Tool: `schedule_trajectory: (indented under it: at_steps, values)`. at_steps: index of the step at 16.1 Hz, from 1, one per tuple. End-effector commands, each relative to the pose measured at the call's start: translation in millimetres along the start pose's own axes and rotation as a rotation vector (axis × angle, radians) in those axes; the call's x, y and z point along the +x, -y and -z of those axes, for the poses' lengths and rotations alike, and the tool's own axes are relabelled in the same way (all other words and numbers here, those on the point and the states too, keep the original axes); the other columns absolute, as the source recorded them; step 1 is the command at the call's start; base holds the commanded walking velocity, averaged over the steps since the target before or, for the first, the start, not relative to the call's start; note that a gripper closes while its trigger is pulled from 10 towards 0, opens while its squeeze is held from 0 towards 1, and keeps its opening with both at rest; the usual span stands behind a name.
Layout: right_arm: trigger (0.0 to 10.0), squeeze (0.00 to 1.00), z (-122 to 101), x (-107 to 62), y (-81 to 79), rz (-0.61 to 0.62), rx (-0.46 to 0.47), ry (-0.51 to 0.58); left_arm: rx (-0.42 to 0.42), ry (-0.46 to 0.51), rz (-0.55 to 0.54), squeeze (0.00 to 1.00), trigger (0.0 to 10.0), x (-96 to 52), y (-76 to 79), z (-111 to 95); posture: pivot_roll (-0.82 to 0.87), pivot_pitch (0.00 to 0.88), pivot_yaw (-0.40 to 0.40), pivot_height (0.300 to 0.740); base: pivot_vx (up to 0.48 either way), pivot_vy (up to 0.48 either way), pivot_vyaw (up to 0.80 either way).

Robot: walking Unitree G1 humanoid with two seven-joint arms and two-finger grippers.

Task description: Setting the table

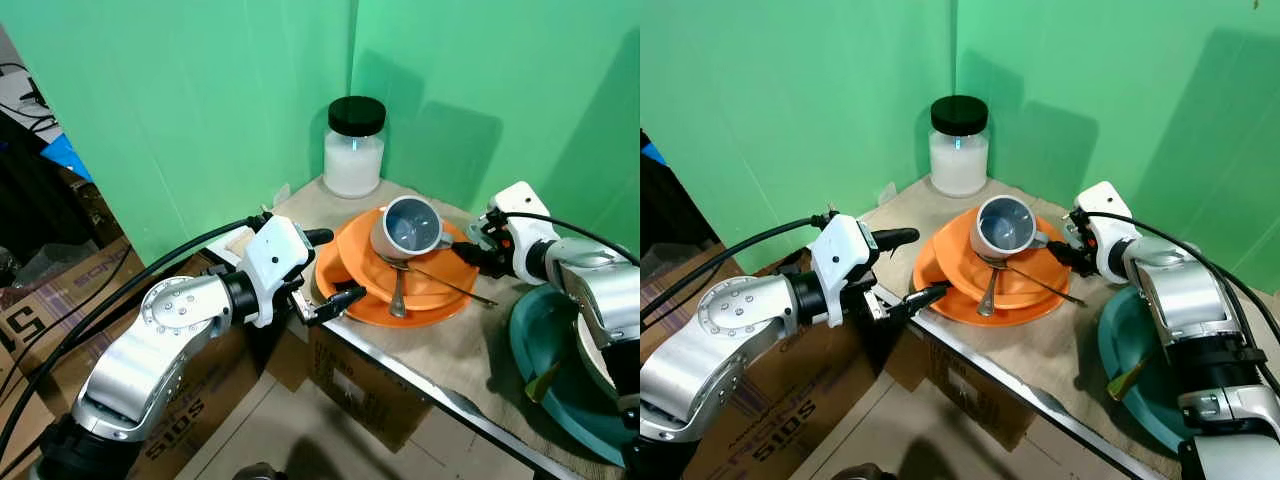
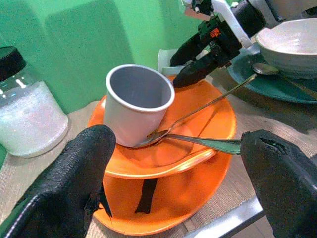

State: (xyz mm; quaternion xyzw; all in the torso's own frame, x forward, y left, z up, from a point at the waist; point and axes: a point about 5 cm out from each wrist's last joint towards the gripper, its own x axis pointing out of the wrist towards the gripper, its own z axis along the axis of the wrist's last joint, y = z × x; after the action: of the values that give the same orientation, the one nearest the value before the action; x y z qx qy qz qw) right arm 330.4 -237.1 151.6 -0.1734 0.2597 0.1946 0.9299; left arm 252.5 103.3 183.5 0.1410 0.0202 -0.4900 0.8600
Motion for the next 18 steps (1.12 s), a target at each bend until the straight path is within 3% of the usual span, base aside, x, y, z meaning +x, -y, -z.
schedule_trajectory:
  at_steps: [1,2,18]
  values:
    - [1.1,0.0,-3.8,1.1,4.1,0.027,0.012,0.004,0.015,-0.006,0.007,0.0,10.0,-0.3,-0.7,-1.1,0.0,0.0,0.022,0.74,0.0,0.0,0.0]
    - [0.6,0.0,-3.0,1.8,5.3,0.036,0.019,0.0,0.014,-0.007,0.012,0.0,10.0,-0.3,-0.2,-1.0,0.0,0.0,0.022,0.74,0.0,0.0,0.0]
    - [0.0,0.0,4.8,5.5,11.0,0.069,0.035,-0.026,0.013,-0.004,0.078,0.0,10.0,-0.7,4.5,-2.1,0.0,0.0,0.031,0.74,0.0,0.0,0.0]
